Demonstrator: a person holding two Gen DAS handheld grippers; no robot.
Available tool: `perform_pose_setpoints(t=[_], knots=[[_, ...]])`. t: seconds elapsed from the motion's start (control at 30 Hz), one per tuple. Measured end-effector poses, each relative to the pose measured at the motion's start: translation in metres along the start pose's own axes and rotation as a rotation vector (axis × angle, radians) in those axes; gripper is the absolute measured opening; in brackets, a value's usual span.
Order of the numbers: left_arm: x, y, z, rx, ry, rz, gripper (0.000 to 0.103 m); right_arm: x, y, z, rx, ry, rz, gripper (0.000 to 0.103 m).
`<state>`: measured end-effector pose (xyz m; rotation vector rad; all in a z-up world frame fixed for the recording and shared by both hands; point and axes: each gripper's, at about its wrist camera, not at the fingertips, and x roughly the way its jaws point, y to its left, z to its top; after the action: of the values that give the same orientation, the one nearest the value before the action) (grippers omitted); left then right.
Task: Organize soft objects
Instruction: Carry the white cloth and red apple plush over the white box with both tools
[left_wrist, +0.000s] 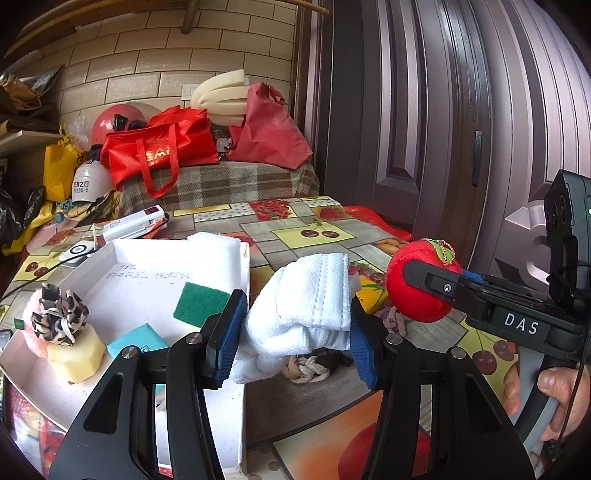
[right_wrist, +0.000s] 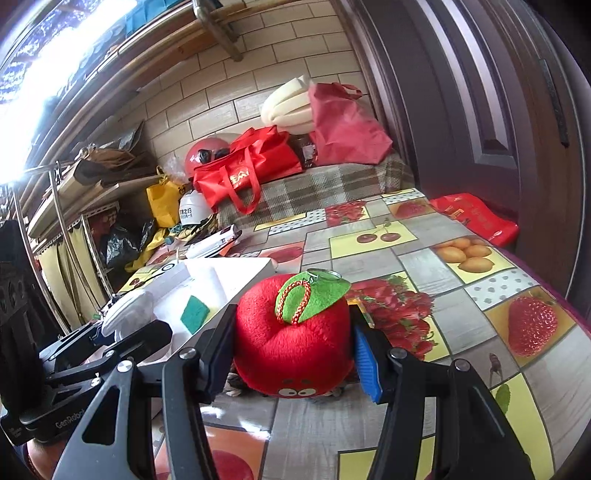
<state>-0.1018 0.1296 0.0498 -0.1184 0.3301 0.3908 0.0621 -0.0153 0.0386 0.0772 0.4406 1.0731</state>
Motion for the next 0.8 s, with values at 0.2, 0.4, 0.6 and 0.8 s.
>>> perform_pose_setpoints(t=[0.2, 0.4, 0.6, 0.8], knots=[[-0.001, 0.006, 0.000, -0.016, 0.006, 0.002, 0.052, 0.003, 0.007, -0.001, -0.018, 0.007, 0.003, 0.057], [-0.003, 0.011, 0.000, -0.005, 0.002, 0.016, 0.052, 0.006, 0.012, -0.001, -0.036, 0.017, 0.011, 0.057], [-0.008, 0.023, -0.002, -0.012, 0.000, 0.037, 0.052, 0.009, 0.018, -0.002, -0.058, 0.024, 0.016, 0.057], [-0.011, 0.036, -0.002, -0.026, -0.002, 0.060, 0.052, 0.012, 0.028, -0.003, -0.083, 0.030, 0.025, 0.057]])
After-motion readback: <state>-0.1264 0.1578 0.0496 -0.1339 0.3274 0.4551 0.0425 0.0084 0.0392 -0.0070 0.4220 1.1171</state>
